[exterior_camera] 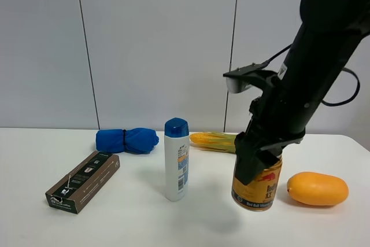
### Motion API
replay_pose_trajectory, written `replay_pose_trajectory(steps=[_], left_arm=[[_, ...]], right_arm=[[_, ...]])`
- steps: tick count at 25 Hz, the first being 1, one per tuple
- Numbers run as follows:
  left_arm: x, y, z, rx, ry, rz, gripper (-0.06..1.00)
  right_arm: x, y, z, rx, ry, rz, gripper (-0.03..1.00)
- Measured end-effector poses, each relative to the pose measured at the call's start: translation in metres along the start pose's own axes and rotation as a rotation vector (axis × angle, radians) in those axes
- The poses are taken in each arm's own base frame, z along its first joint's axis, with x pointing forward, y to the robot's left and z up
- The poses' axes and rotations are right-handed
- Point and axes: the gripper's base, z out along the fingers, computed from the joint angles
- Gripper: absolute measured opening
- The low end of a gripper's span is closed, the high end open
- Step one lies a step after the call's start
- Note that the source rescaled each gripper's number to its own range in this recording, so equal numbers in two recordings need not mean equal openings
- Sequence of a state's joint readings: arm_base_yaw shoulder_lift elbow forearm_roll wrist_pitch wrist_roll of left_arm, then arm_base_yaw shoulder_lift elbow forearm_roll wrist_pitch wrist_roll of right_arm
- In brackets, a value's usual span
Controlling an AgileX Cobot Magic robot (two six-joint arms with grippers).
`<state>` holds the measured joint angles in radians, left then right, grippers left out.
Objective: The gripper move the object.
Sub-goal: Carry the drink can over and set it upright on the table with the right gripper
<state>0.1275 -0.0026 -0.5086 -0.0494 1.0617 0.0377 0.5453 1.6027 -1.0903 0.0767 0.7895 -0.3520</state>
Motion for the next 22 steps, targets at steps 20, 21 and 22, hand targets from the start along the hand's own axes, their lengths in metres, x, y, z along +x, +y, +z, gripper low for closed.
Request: replay_pose_trajectory(steps=[20,21,22], left_arm=[[0.000,0.000,0.000,0.000,0.000,0.000,1.00],[0.000,0.000,0.000,0.000,0.000,0.000,1.00],[0.000,0.000,0.000,0.000,0.000,0.000,1.00]], right_arm=[[-0.099,0.084,-0.111,-0.042,-0.374,-0.379,0.00],[-0.107,0.088,-0.109,-0.050,-0.376,-0.396,0.00],[-0.114,0.092,-0.104,-0.059,-0.368,-0.413,0.00]])
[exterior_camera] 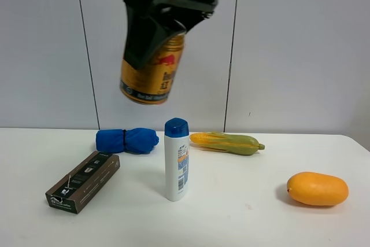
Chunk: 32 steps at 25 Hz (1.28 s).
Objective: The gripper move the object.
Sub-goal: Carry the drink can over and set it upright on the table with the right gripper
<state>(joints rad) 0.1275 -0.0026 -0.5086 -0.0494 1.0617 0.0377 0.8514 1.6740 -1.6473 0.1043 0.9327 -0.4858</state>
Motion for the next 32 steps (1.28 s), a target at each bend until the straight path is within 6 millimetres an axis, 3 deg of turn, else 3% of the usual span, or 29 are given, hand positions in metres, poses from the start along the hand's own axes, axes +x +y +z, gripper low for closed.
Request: replay_pose_trajectory(steps=[6,12,20,32], left_arm=[[0.000,0.000,0.000,0.000,0.000,0.000,1.00],[0.000,0.000,0.000,0.000,0.000,0.000,1.00],[0.000,0.000,0.000,0.000,0.000,0.000,1.00],[0.000,0.000,0.000,0.000,0.000,0.000,1.00]], right_arm=[[-0.027,-0.011,0.043,-0.036,0.036,-0.024,0.00],[-0.040,-0.019,0.083,-0.060,0.070,-0.090,0.00],[-0.031,-0.019,0.125,-0.097,0.134,-0.130,0.00],[-0.018,-0.016,0.152,-0.128,0.204,-0.155,0.00]])
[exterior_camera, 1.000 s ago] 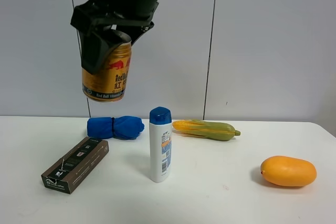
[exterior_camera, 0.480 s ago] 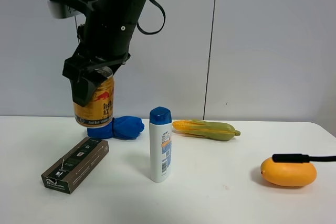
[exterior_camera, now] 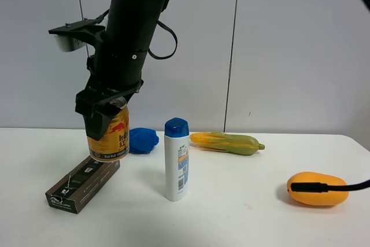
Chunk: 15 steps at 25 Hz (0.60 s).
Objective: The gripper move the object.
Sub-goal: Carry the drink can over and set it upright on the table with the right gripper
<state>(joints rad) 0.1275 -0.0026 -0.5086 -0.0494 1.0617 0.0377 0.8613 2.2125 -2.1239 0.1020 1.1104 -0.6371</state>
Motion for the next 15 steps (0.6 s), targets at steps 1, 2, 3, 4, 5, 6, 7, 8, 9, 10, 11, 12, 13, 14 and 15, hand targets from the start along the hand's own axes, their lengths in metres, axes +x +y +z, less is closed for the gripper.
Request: replay_pose_trajectory(steps=[1,2,3,4,5,6,7,8,9,10,11,12,13,14,15], left_arm=[[0.000,0.000,0.000,0.000,0.000,0.000,1.00],[0.000,0.000,0.000,0.000,0.000,0.000,1.00],[0.000,0.000,0.000,0.000,0.000,0.000,1.00],[0.000,0.000,0.000,0.000,0.000,0.000,1.00],[0.000,0.000,0.000,0.000,0.000,0.000,1.00],[0.000,0.000,0.000,0.000,0.000,0.000,1.00],[0.000,0.000,0.000,0.000,0.000,0.000,1.00],[0.000,0.000,0.000,0.000,0.000,0.000,1.00],[0.000,0.000,0.000,0.000,0.000,0.000,1.00],[0.000,0.000,0.000,0.000,0.000,0.000,1.00],[0.000,0.000,0.000,0.000,0.000,0.000,1.00],[0.000,0.000,0.000,0.000,0.000,0.000,1.00],[0.000,0.000,0.000,0.000,0.000,0.000,1.00],[0.000,0.000,0.000,0.000,0.000,0.000,1.00],[0.000,0.000,0.000,0.000,0.000,0.000,1.00]], right_arm=[[0.001,0.000,0.003,-0.004,0.005,0.000,0.00],[0.001,0.000,0.008,-0.008,0.012,0.000,0.00],[0.002,0.000,0.014,-0.014,0.020,0.002,0.00],[0.003,0.000,0.018,-0.020,0.027,0.002,0.00],[0.005,0.001,0.024,-0.026,0.037,0.003,0.00],[0.006,0.001,0.029,-0.031,0.045,0.004,0.00],[0.007,0.001,0.034,-0.038,0.053,0.006,0.00],[0.008,0.002,0.037,-0.041,0.059,0.006,0.00],[0.009,0.002,0.042,-0.046,0.065,0.008,0.00],[0.010,0.002,0.045,-0.050,0.071,0.008,0.00],[0.011,0.002,0.049,-0.054,0.076,0.009,0.00],[0.012,0.003,0.052,-0.057,0.081,0.009,0.00],[0.013,0.003,0.057,-0.063,0.089,0.010,0.00],[0.015,0.003,0.061,-0.067,0.095,0.010,0.00],[0.016,0.004,0.065,-0.071,0.102,0.009,0.00]])
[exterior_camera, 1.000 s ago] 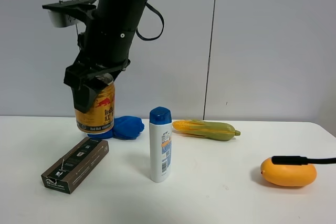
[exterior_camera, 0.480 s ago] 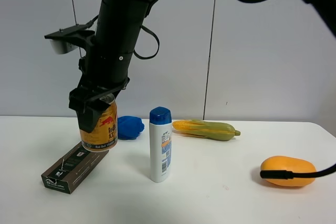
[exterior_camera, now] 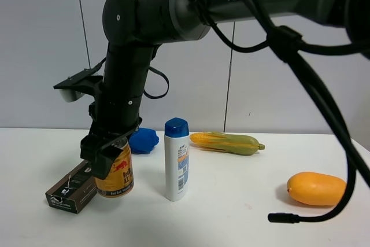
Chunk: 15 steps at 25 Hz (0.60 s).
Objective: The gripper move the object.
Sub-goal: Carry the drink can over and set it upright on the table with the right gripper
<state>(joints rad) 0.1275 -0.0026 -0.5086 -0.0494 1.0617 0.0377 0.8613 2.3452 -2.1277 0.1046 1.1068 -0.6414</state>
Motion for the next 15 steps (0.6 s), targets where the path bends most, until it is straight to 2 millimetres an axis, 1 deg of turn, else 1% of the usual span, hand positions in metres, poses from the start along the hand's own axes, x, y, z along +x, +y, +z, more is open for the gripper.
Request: replay_pose_trajectory(steps=[3,11,15], left_arm=[[0.000,0.000,0.000,0.000,0.000,0.000,1.00],[0.000,0.000,0.000,0.000,0.000,0.000,1.00],[0.000,0.000,0.000,0.000,0.000,0.000,1.00]], right_arm=[[0.002,0.000,0.011,-0.008,0.014,-0.013,0.00],[0.003,0.000,0.023,-0.011,0.018,-0.017,0.00],[0.005,-0.001,0.033,-0.016,0.025,-0.016,0.00]])
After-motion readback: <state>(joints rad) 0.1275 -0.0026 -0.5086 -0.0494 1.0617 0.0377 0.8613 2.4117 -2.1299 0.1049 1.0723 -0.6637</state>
